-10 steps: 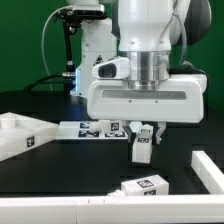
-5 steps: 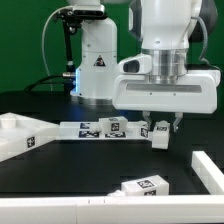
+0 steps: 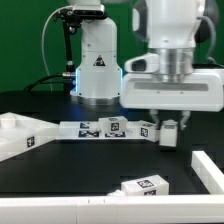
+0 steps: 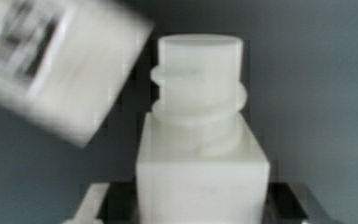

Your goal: Assemble square table

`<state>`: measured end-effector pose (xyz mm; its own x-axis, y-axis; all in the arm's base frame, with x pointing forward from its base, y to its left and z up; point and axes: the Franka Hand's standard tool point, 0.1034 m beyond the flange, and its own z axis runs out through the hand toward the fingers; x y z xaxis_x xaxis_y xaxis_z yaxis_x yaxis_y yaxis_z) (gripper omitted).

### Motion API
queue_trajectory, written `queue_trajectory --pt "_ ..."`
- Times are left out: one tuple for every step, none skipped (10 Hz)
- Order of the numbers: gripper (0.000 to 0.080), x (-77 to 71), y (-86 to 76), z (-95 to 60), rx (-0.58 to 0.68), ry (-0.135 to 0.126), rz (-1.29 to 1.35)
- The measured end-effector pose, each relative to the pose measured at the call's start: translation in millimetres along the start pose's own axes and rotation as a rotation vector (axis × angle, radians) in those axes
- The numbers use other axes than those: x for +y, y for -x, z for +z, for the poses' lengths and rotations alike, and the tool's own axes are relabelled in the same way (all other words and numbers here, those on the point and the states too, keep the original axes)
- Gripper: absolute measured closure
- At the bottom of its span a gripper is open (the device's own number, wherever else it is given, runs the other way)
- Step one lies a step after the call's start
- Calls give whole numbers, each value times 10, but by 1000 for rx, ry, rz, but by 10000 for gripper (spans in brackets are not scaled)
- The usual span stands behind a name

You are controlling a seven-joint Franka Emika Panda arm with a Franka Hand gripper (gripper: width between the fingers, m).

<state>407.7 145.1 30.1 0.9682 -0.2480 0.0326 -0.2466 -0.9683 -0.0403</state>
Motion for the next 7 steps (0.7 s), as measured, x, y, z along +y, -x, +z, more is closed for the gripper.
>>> queue_trajectory --pt "515 -91 89 47 10 0 -29" --pt "515 -157 187 121 8 6 -57" --pt "515 -189 240 153 4 10 -70" --pt "515 -179 224 162 31 2 -68" --pt "515 -177 223 161 41 -2 -68" --pt "515 -177 220 161 41 -2 -67" --pt "515 -176 220 161 41 -2 -67"
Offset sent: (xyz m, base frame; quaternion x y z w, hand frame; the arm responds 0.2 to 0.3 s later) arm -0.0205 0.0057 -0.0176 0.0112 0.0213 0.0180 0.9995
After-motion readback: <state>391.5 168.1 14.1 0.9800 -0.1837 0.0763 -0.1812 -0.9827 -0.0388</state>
